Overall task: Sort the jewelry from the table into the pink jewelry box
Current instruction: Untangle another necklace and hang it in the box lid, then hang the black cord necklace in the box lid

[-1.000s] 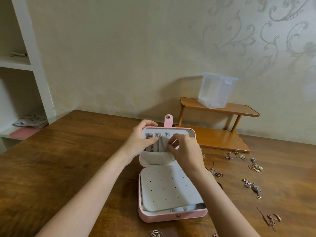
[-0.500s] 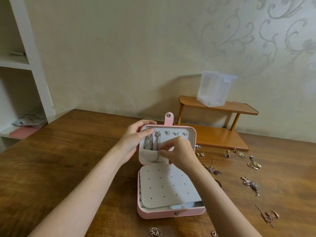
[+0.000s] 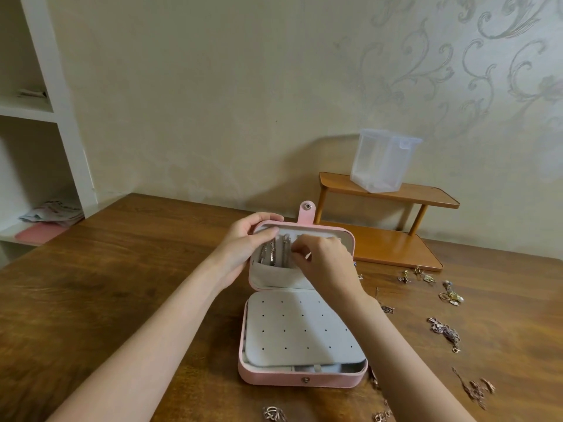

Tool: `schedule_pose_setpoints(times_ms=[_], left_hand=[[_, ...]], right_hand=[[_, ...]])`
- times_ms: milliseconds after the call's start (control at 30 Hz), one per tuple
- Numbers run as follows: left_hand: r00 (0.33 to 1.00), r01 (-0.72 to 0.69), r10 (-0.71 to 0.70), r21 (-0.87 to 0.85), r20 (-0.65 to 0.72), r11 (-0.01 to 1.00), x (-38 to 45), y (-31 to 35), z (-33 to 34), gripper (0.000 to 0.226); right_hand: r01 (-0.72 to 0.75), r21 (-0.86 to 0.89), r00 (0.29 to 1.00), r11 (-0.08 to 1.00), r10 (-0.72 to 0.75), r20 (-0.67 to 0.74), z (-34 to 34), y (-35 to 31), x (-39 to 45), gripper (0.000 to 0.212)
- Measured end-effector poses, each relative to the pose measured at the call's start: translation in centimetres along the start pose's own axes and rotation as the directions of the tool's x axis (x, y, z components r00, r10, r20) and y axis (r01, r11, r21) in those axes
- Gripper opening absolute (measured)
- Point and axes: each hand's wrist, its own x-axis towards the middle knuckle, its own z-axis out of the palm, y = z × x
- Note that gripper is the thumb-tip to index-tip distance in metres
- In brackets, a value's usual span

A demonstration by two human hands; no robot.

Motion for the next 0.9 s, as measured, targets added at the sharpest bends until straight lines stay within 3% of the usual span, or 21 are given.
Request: schedule_pose_setpoints(times_ms=[167, 333, 467, 600, 733, 900], left_hand=[[0.999, 0.021, -0.019, 0.03, -0.041, 0.999, 0.4, -0.3, 0.1, 0.018], [0.996, 0.022, 0.017, 0.404, -0.093, 0.915, 1.6, -2.1, 0.7, 0.033], [0.989, 0.13, -0.084, 0.469, -0.118, 0.873, 2.1, -4.1, 0.5, 0.038], [0.98, 0.197, -0.16, 0.549, -0.115, 0.812, 1.7, -4.8, -0.2, 0.034], [0.991, 0.115, -0.01, 0.814, -0.133, 0.569, 0.7, -3.1, -0.5, 0.026], [0.999, -0.04, 0.047, 0.797, 0.015, 0.603, -3.5, 0.2, 0.7, 0.019]], right_hand=[[-0.006, 0.094, 0.994, 0.996, -0.005, 0.109, 0.2, 0.6, -0.2, 0.022], [-0.054, 0.176, 0.999, 0.983, 0.051, 0.019, -0.9, 1.4, -0.3, 0.02], [-0.05, 0.116, 0.977, 0.992, 0.024, 0.21, -1.4, 2.5, -0.9, 0.023], [-0.07, 0.122, 0.959, 0.99, 0.033, 0.283, -1.1, 2.8, -1.7, 0.024], [-0.071, 0.149, 0.951, 0.986, 0.022, 0.307, -1.6, 2.4, -2.2, 0.02], [-0.01, 0.212, 0.941, 0.977, -0.063, 0.334, -3.5, 0.6, -3.7, 0.013]])
